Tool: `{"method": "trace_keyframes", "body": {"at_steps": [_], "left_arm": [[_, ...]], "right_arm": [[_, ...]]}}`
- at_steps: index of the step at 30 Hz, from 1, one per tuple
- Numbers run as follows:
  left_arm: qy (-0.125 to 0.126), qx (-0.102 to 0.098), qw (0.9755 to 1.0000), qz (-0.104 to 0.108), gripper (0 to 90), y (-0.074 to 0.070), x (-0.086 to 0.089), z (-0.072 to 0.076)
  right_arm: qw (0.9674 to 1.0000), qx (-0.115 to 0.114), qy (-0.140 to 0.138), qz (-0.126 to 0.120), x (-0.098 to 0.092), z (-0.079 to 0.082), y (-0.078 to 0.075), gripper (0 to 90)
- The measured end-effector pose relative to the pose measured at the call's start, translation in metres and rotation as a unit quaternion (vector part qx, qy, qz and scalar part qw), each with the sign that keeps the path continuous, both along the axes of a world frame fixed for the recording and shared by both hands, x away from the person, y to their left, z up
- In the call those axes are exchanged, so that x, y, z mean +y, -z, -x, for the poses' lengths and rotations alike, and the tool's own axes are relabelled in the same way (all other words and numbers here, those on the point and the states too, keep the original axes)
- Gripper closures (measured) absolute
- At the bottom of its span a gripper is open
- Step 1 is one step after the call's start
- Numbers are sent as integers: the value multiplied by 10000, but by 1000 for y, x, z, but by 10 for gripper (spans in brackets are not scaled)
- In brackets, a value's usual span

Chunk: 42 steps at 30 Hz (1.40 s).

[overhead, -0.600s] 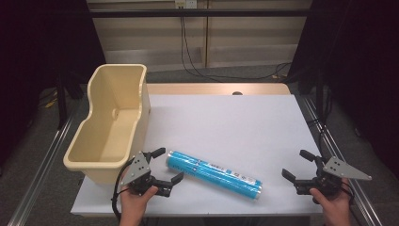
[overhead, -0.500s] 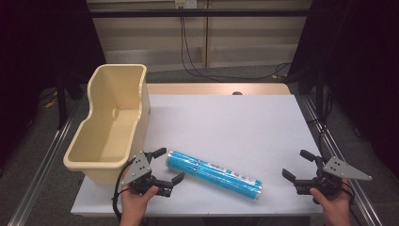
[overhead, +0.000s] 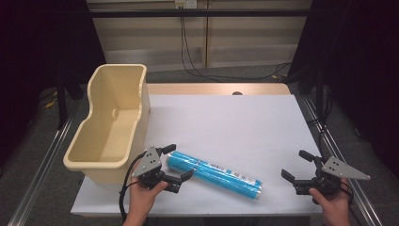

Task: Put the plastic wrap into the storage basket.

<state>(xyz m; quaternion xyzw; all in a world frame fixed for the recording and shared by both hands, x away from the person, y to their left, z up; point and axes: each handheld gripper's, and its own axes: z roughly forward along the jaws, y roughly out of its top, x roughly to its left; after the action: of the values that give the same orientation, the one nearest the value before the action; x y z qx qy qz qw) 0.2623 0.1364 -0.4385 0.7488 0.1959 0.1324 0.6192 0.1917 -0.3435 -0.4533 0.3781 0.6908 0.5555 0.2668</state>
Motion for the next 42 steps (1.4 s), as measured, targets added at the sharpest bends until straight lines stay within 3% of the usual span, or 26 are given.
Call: {"method": "trace_keyframes", "body": {"at_steps": [5, 9, 10, 15, 22, 24, 26, 29, 30, 31, 33, 34, 35, 38, 39, 40, 42], "left_arm": [[318, 86, 9994, -91, 0, -2, -14, -8], [438, 126, 9988, -151, 0, -3, -24, -14], [477, 102, 9985, -264, 0, -2, -28, -17], [659, 267, 9971, -280, 0, -1, -35, -24], [686, 540, 9938, -689, 0, -1, -52, -33], [680, 667, 9903, -1007, 0, -3, -59, -37], [706, 690, 9893, -1075, 0, -4, -61, -38], [791, 777, 9848, -1335, 0, -6, -67, -40], [911, 820, 9799, -1573, 0, -6, -72, -41], [911, 820, 9799, -1573, 0, -6, -72, -41], [967, 892, 9751, -1783, 0, -5, -77, -42], [1100, 922, 9691, -2008, 0, -5, -80, -43], [1100, 922, 9691, -2008, 0, -5, -80, -43], [1326, 926, 9587, -2341, 0, -5, -84, -44], [1387, 922, 9526, -2547, 9, -5, -86, -44], [1387, 922, 9526, -2547, 10, -5, -86, -44], [1506, 947, 9468, -2683, 13, -5, -88, -46]], "right_arm": [[10000, 9, -1, 15, -1, 1, 0, 7], [10000, 22, 8, -15, -3, 1, 0, 8], [10000, 27, 18, -27, -3, 1, 0, 8], [10000, 37, 17, -22, -4, 1, 1, 8], [10000, 53, 9, -11, -3, 0, 1, 10], [10000, 50, 11, -37, -4, 1, 1, 11], [10000, 49, 9, -35, -4, 1, 1, 11], [10000, 54, 7, -22, -5, 1, 1, 12], [10000, 50, 7, -14, -5, 1, 1, 11], [10000, 50, 7, -14, -5, 1, 1, 11], [10000, 50, 7, -18, -5, 1, 1, 12], [10000, 50, 9, -15, -5, 1, 1, 12], [10000, 50, 9, -15, -5, 1, 1, 12], [10000, 52, 4, -7, -5, 1, 1, 13], [10000, 61, -1, -9, -5, 1, 1, 13], [10000, 62, -6, -5, -5, 1, 1, 13], [10000, 69, -6, -9, -5, 1, 1, 15]]}}
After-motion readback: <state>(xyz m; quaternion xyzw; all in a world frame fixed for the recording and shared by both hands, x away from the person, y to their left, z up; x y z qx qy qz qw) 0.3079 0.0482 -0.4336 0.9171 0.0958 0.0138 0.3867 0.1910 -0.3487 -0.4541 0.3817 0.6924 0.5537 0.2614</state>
